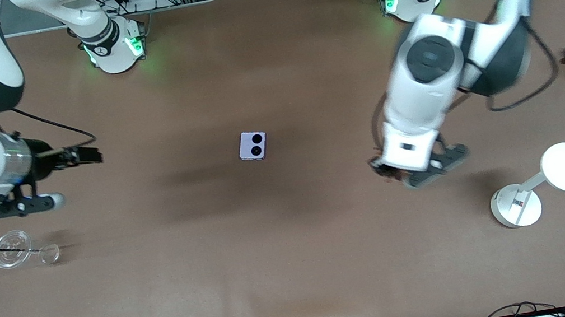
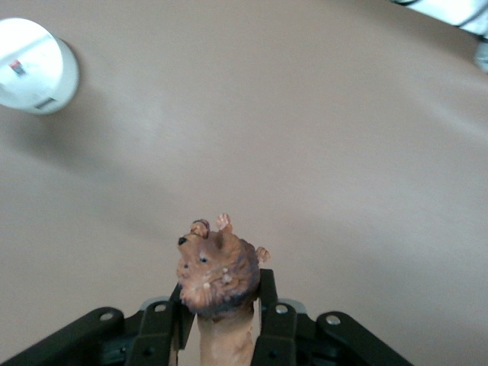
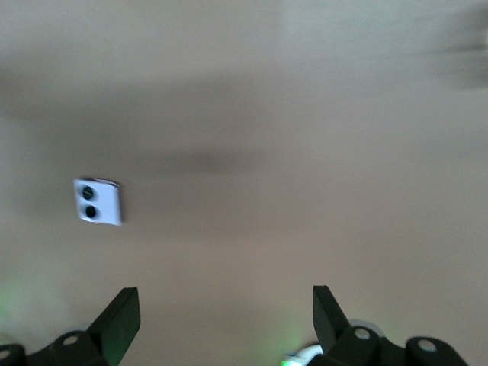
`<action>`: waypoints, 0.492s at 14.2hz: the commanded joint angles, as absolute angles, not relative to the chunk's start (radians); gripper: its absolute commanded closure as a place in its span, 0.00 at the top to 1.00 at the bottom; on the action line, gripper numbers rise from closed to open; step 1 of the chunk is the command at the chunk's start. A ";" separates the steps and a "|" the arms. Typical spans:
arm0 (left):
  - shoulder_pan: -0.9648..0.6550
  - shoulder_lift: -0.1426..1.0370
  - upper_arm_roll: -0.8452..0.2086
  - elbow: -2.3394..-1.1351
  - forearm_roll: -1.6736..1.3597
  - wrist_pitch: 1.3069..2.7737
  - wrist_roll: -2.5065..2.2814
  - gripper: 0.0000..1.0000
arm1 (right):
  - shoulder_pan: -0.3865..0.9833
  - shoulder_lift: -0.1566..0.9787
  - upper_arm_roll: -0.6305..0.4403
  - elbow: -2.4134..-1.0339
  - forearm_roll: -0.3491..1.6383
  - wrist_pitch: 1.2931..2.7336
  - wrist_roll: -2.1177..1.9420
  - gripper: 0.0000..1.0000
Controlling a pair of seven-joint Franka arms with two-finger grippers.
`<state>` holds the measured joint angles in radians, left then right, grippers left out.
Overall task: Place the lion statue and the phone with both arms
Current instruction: 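Carry the lion toward the lamp while the right gripper reaches out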
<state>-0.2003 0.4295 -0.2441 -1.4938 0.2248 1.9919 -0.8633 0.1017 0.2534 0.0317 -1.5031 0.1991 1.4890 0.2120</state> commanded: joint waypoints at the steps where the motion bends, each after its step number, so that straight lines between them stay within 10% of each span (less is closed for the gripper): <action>1: -0.115 0.445 -0.253 -1.511 0.224 1.990 -0.776 0.00 | 0.175 0.270 0.029 -1.509 0.236 1.546 0.360 1.00; 7: -0.026 0.578 -0.253 -1.505 0.300 2.005 -0.514 0.00 | 0.351 0.279 0.031 -1.698 0.242 1.825 0.492 1.00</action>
